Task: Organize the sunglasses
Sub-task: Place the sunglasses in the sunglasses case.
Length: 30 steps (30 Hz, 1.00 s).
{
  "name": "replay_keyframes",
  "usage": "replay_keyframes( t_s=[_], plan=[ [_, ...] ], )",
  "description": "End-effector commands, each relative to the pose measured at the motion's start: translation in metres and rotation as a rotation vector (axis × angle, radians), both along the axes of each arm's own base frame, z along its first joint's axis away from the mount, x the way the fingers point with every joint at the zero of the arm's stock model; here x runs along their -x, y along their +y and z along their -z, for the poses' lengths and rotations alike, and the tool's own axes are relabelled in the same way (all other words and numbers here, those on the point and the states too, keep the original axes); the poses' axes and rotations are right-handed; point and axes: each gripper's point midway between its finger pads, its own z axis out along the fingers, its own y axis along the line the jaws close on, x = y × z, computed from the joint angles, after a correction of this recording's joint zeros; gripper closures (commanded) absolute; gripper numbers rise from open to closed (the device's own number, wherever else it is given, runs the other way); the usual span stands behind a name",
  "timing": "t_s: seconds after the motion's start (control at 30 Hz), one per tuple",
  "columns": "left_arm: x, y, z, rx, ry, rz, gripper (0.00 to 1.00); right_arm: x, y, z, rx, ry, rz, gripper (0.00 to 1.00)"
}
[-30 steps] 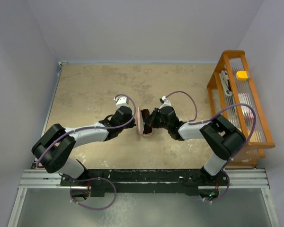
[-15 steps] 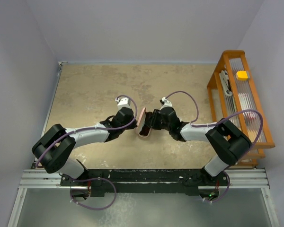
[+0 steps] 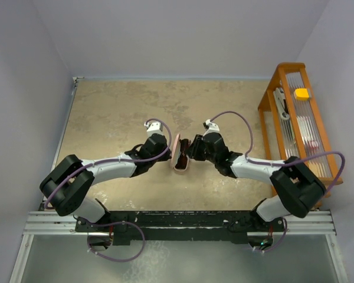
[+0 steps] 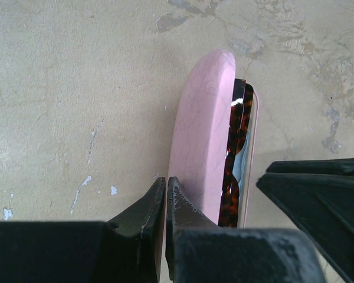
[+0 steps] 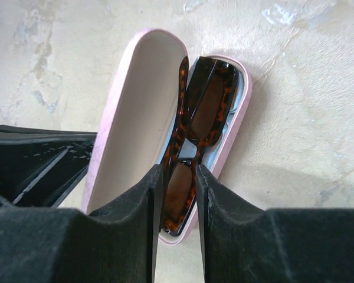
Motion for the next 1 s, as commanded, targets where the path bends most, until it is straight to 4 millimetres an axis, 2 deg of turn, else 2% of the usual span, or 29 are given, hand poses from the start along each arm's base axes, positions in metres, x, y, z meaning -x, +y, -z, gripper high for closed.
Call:
replay_keyframes(
  t_s=[0.0,0.07,0.13,0.2,0.5,0.8,0.97],
  plan=[
    [-0.014,-0.015,-0.029,0.061,-0.071,0.000,1.00,0.000,-0.019,-0.018,0.055,-0.075,0.031,0.71],
    [-0.014,-0.017,-0.028,0.061,-0.069,0.002,1.00,-0.002,-0.026,-0.022,0.085,-0.092,0.051,0.78],
    [-0.014,-0.018,-0.028,0.063,-0.069,0.004,1.00,-0.003,-0.031,-0.022,0.106,-0.101,0.057,0.94],
    [-0.014,-0.018,-0.028,0.061,-0.070,0.007,1.00,-0.005,-0.034,-0.020,0.116,-0.096,0.063,1.00],
    [-0.013,-0.016,-0.029,0.048,-0.072,0.002,1.00,-0.026,-0.019,-0.014,0.074,-0.101,0.030,1.00],
    [-0.012,-0.016,-0.030,0.045,-0.074,0.002,1.00,-0.053,-0.002,-0.031,0.018,-0.133,0.006,1.00],
    [-0.012,-0.016,-0.029,0.042,-0.073,0.002,1.00,-0.063,0.001,-0.031,-0.005,-0.128,-0.001,1.00]
  ],
)
